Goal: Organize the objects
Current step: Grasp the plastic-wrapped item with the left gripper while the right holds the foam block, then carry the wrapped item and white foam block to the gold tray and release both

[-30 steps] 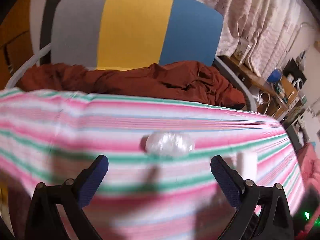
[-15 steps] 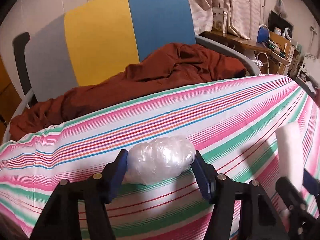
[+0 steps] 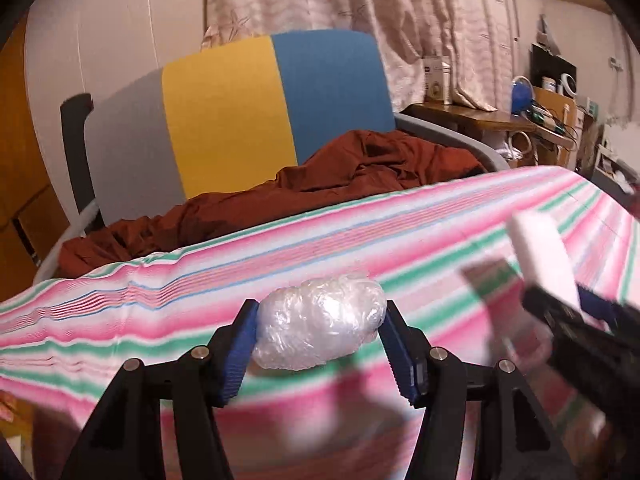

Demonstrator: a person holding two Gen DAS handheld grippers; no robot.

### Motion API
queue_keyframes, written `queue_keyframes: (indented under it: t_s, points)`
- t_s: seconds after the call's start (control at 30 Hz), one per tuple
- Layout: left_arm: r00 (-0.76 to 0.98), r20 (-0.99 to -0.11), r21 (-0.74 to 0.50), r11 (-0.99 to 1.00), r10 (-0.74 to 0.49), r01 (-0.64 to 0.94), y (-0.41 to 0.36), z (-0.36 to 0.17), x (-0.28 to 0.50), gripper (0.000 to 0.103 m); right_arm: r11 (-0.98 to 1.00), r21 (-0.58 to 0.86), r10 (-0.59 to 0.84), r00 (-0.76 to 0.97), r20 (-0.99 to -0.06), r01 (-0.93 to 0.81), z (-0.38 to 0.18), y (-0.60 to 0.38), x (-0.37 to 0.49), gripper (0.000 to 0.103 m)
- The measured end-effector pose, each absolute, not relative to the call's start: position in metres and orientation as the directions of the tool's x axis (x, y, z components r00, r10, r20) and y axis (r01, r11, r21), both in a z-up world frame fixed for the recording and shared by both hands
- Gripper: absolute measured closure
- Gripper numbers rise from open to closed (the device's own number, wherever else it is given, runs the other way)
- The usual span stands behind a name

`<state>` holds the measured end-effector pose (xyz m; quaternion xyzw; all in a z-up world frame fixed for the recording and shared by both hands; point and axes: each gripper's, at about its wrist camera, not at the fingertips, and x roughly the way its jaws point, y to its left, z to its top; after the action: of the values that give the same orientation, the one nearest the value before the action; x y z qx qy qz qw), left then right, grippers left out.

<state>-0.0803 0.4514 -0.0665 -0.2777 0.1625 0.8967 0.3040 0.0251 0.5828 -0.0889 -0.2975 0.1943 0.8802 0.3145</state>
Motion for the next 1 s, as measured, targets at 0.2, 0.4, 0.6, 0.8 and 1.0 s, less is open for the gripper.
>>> queue_keyframes:
  t_s: [0.2,0.4,0.6,0.8,1.0]
  points:
    - [-0.678,-0.562,0.124,-0.762,0.474,-0.636,0.416,-0.061,-0.039,0.042,-0.737,0.095,0.484,-0.621,-0.616,-0.669,-0.079,0.567,0.027,0.045]
    - [-0.670,-0.549,0.108,-0.753,0.500,-0.650,0.387,-0.059,-0.007,0.042,-0.771,0.067,0.470,-0.637,-0.611,-0.633,-0.071,0.540,0.038,0.045]
    - [-0.664,-0.542,0.076,-0.757,0.515,-0.649,0.351,-0.059,0.018,0.042,-0.806,0.089,0.418,-0.670,-0.613,-0.585,-0.065,0.501,0.058,0.045]
    - [-0.681,-0.479,0.073,-0.748,0.554,-0.659,0.311,-0.051,0.049,0.042,-0.838,0.147,0.334,-0.707,-0.623,-0.525,-0.061,0.459,0.077,0.045]
    - [-0.662,-0.486,-0.012,-0.762,0.570,-0.647,0.265,-0.044,0.066,0.042,-0.846,0.205,0.262,-0.718,-0.644,-0.492,-0.062,0.424,0.094,0.045]
